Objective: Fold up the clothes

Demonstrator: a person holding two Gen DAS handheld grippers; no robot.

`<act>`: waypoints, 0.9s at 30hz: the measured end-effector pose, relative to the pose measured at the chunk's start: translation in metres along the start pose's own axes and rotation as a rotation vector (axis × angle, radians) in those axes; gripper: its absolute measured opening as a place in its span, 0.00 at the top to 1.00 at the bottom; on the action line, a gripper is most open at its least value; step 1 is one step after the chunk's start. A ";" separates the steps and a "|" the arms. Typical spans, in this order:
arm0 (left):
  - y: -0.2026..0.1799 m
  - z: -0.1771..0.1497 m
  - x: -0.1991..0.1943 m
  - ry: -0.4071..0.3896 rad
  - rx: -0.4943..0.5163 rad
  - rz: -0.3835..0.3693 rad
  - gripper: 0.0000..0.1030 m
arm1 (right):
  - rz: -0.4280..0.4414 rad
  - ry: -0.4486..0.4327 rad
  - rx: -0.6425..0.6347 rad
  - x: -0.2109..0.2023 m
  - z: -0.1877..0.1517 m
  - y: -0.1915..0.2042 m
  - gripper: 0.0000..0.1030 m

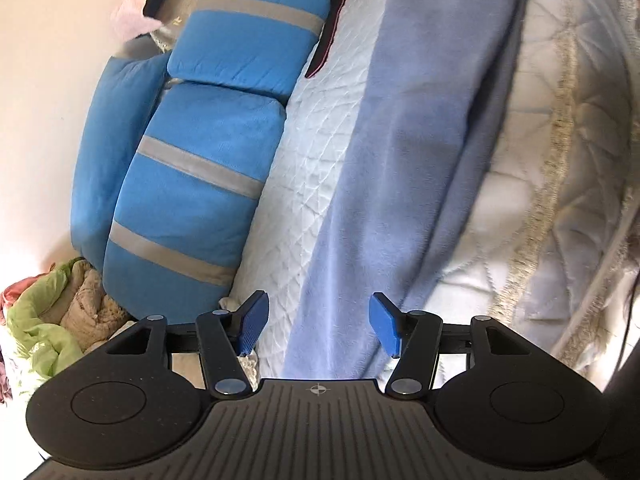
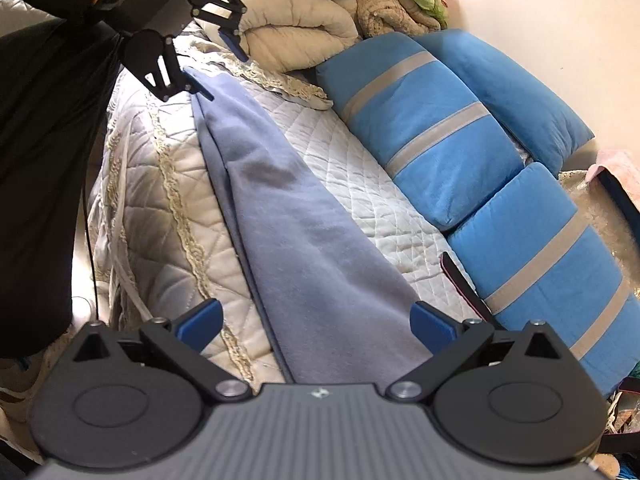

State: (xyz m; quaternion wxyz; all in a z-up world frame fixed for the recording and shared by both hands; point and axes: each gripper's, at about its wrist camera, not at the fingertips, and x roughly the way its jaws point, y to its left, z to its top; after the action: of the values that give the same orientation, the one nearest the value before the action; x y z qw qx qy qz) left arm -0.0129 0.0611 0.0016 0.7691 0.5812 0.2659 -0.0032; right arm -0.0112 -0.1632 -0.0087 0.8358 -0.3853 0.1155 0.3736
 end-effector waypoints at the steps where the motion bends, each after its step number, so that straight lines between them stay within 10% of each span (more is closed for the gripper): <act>1: -0.003 0.002 -0.003 -0.016 0.001 -0.006 0.47 | 0.000 -0.001 0.002 0.001 0.001 0.001 0.00; 18: -0.053 0.032 0.008 -0.114 0.142 -0.001 0.48 | -0.006 -0.009 0.020 -0.003 0.003 0.005 0.00; 25: -0.077 0.037 0.016 -0.138 0.291 0.114 0.48 | -0.003 -0.014 0.020 -0.003 0.003 0.007 0.00; 27: -0.076 0.037 0.016 -0.123 0.291 0.079 0.96 | -0.004 -0.019 0.027 -0.004 0.004 0.007 0.00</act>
State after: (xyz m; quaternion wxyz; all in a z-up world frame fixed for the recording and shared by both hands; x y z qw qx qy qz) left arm -0.0085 0.0085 -0.0661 0.6912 0.6952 0.1918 -0.0472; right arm -0.0197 -0.1598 -0.0082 0.8429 -0.3706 0.1116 0.3739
